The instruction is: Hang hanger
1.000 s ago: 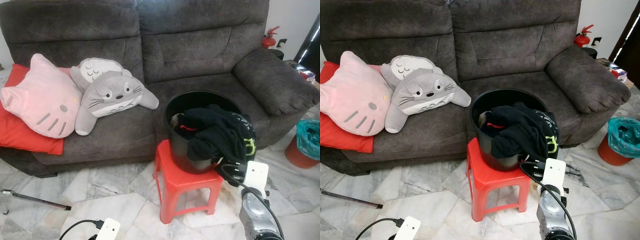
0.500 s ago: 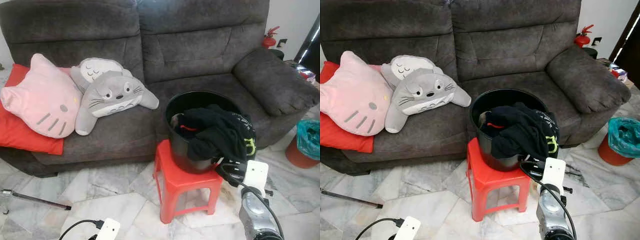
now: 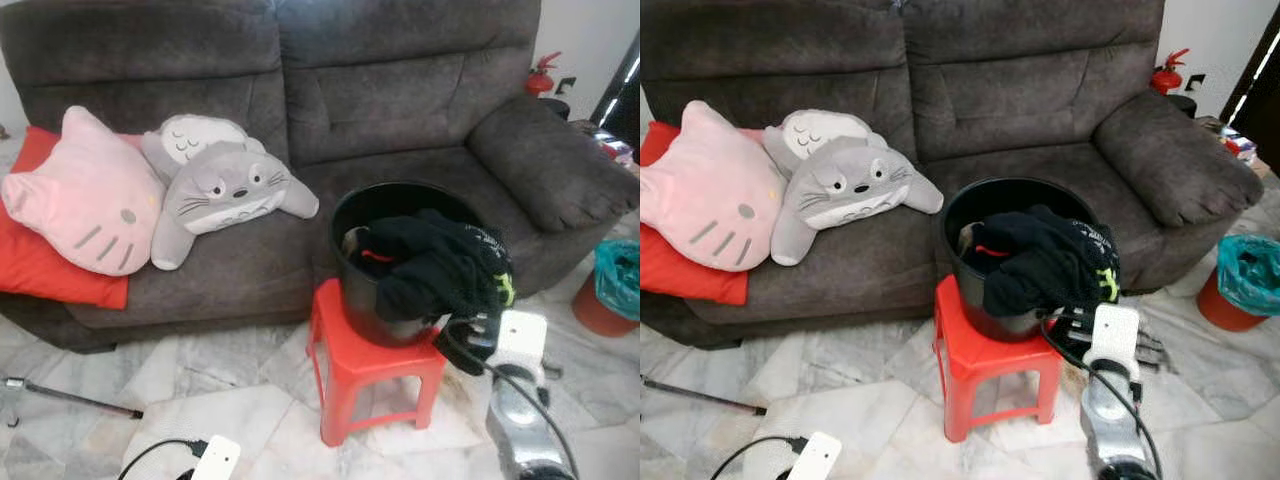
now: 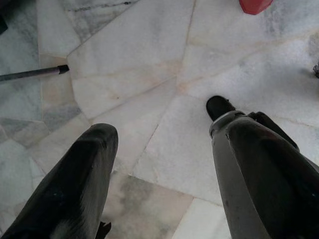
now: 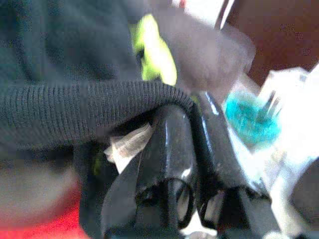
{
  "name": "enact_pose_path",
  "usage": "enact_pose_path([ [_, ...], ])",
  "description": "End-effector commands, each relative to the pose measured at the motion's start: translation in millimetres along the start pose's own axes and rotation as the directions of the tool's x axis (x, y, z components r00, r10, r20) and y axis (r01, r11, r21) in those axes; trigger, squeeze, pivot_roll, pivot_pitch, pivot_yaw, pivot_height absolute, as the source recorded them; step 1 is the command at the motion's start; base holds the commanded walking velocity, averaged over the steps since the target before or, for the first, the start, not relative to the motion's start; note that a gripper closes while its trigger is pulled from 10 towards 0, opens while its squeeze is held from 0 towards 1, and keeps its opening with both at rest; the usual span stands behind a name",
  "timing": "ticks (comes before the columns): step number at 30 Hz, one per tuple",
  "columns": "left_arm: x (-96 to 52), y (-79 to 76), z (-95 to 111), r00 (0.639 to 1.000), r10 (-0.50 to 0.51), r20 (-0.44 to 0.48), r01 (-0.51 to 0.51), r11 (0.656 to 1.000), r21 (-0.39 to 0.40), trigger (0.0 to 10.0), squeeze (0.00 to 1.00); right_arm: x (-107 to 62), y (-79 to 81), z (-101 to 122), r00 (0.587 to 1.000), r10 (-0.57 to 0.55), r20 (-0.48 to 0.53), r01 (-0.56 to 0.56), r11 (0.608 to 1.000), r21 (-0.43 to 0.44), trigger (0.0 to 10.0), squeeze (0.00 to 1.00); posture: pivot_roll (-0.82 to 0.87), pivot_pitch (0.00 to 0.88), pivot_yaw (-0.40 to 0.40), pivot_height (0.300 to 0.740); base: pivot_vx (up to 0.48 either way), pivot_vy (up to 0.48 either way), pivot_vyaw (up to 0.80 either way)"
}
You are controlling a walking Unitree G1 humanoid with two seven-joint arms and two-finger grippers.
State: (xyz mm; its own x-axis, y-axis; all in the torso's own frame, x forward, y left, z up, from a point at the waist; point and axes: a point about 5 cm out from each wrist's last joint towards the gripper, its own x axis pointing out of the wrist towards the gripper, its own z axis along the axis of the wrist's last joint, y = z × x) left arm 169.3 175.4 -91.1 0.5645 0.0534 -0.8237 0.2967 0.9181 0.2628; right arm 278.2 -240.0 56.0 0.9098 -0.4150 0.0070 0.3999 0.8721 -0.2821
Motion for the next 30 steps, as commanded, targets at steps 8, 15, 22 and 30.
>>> enact_pose_path([
  [8, -0.3, 0.9, -3, 1.000, -0.002, -0.019, 0.003, 1.000, 0.017, 10.0, 0.00, 10.2, -8.0, 58, 0.979, -0.032, 0.201, 0.024, 0.999, 0.041, 0.0, 0.00, -0.24, 0.019, 0.051, 0.740, 0.000, 0.000, 0.00],
  [15, -0.3, 1.2, -3, 1.000, -0.001, -0.018, 0.001, 1.000, 0.017, 10.0, 0.00, 13.7, -9.6, 83, 0.964, -0.069, 0.258, 0.051, 0.996, 0.077, 0.0, 0.00, -0.24, 0.019, 0.051, 0.740, 0.000, 0.000, 0.00],
  [22, -0.5, 1.0, -4, 1.000, 0.001, -0.020, -0.001, 1.000, 0.015, 10.0, 0.00, 20.7, -14.4, 83, 0.978, -0.076, 0.193, 0.063, 0.995, 0.074, 0.0, 0.00, -0.23, 0.024, 0.049, 0.740, 0.000, 0.000, 0.00],
  [30, -0.5, 1.1, -4, 1.000, -0.001, -0.021, 0.002, 1.000, 0.018, 10.0, 0.00, 44.6, -24.6, 71, 0.999, -0.006, 0.037, 0.008, 0.999, -0.036, 0.0, 0.00, -0.24, 0.023, 0.053, 0.740, 0.000, 0.000, 0.00],
])
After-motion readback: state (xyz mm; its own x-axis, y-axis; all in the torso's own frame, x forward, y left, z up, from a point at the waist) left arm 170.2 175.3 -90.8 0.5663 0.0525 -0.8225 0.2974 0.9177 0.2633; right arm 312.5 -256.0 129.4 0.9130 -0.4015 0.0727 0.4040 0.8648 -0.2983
